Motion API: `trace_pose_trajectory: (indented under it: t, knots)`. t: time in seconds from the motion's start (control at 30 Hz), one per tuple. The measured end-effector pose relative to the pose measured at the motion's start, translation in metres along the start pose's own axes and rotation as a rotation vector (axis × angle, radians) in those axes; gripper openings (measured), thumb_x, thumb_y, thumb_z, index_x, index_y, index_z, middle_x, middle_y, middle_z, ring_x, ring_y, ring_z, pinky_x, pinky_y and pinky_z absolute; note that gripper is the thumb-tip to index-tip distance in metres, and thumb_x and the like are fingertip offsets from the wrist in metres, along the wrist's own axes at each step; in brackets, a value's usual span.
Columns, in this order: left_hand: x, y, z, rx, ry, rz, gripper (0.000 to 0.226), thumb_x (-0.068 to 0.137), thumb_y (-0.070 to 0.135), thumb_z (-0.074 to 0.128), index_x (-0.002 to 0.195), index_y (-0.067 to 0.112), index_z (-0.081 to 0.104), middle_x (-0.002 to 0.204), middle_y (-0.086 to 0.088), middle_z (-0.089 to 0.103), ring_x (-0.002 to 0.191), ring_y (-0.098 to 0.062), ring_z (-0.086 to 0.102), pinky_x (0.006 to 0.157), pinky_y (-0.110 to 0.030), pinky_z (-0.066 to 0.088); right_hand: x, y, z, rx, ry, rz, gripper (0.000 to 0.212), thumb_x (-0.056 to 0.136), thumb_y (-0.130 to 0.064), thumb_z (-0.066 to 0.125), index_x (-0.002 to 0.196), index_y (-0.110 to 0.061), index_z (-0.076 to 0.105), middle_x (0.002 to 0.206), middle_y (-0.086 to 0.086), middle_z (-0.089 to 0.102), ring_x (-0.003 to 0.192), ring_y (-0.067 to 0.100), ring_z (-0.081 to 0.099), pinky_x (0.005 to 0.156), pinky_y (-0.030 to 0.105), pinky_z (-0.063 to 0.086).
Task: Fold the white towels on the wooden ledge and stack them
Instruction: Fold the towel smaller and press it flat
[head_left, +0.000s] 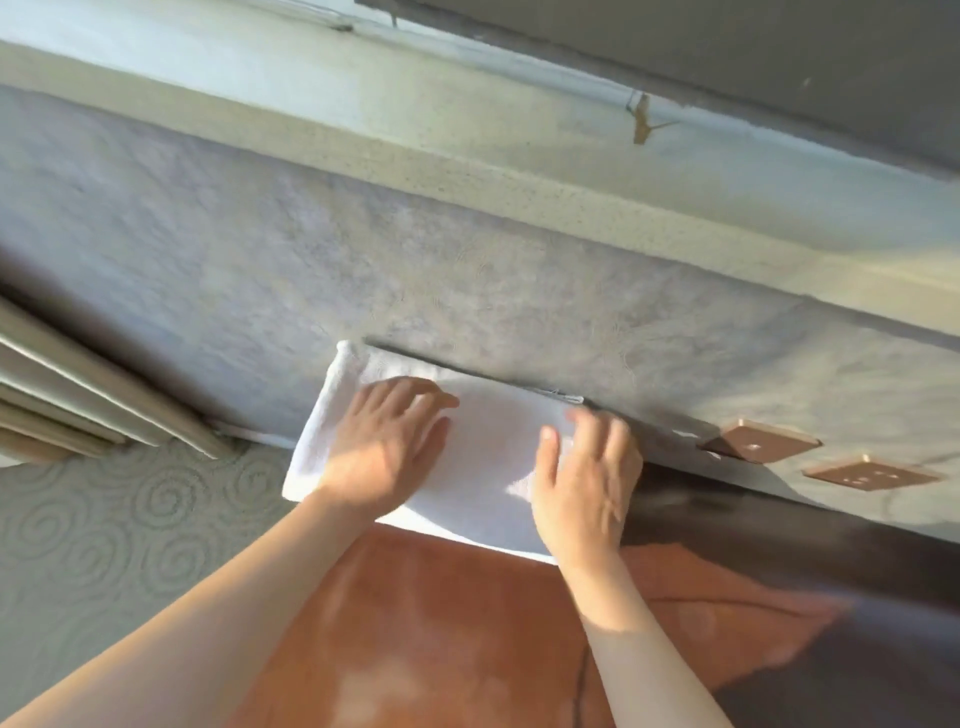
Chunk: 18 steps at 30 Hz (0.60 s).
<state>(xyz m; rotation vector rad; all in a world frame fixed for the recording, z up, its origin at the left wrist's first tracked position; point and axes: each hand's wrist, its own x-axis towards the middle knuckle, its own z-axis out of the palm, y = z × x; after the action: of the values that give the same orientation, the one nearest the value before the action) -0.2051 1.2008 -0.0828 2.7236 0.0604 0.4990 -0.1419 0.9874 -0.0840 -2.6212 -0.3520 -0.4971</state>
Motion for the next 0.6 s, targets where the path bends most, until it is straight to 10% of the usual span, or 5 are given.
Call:
trace_pose_trajectory:
  t: [0.13,0.6]
  knots:
    - [0.012,-0.006,0.030,0.003,-0.233,0.133,0.043,0.097,0.042,0.050,0.138,0.031,0.056,0.142,0.001,0.057,0.134,-0.025,0.050,0.112,-0.045,0.037,-0.007,-0.004,0.032,-0.027,-0.420,-0.349,0.060,0.102,-0.050,0.034,0.153,-0.019,0.042,0.162,0.003,0.036,0.153,0.024,0.023,0.122,0.050,0.019]
    - [0.015,-0.012,0.052,0.120,-0.280,0.115,0.049,0.098,0.049,0.036,0.141,0.027,0.049,0.137,-0.001,0.051,0.133,-0.026,0.044,0.118,-0.044,0.025,-0.012,0.010,0.057,-0.113,-0.402,-0.406,0.071,0.099,-0.048,0.036,0.158,-0.011,0.028,0.168,0.004,0.019,0.156,0.022,0.011,0.124,0.052,0.019]
